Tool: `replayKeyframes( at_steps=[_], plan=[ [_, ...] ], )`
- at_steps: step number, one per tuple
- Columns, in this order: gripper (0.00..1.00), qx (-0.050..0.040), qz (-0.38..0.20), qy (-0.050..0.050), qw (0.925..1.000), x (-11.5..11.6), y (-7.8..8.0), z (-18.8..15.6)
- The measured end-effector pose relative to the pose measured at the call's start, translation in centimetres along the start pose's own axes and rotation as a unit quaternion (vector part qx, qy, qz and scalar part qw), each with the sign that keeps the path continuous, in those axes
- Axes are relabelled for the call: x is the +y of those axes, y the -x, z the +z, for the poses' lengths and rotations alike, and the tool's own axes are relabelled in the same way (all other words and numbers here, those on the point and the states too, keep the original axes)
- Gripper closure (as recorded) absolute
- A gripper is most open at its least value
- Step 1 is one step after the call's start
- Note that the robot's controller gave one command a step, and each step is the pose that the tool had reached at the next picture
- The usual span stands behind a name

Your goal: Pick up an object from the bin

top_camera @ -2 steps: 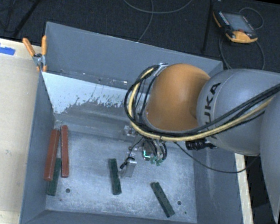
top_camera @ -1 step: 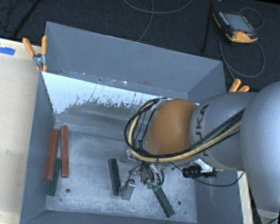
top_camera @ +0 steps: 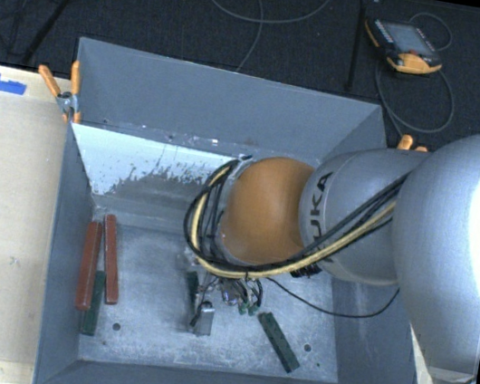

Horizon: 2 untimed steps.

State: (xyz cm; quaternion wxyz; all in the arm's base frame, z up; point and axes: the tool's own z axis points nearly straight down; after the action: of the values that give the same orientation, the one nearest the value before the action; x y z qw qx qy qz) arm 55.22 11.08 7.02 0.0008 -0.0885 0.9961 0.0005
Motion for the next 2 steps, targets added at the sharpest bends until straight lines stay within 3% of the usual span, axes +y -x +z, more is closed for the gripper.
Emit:
replayKeyframes(
  at_steps=[1,2],
  plan=[
    [0.00,-0.0008,0.050,-0.001,0.9988,-6.7,2.1,-0.1],
    [0.00,0.0009,-0.126,0.000,0.9920,-2.6,0.7,0.0]
  ],
)
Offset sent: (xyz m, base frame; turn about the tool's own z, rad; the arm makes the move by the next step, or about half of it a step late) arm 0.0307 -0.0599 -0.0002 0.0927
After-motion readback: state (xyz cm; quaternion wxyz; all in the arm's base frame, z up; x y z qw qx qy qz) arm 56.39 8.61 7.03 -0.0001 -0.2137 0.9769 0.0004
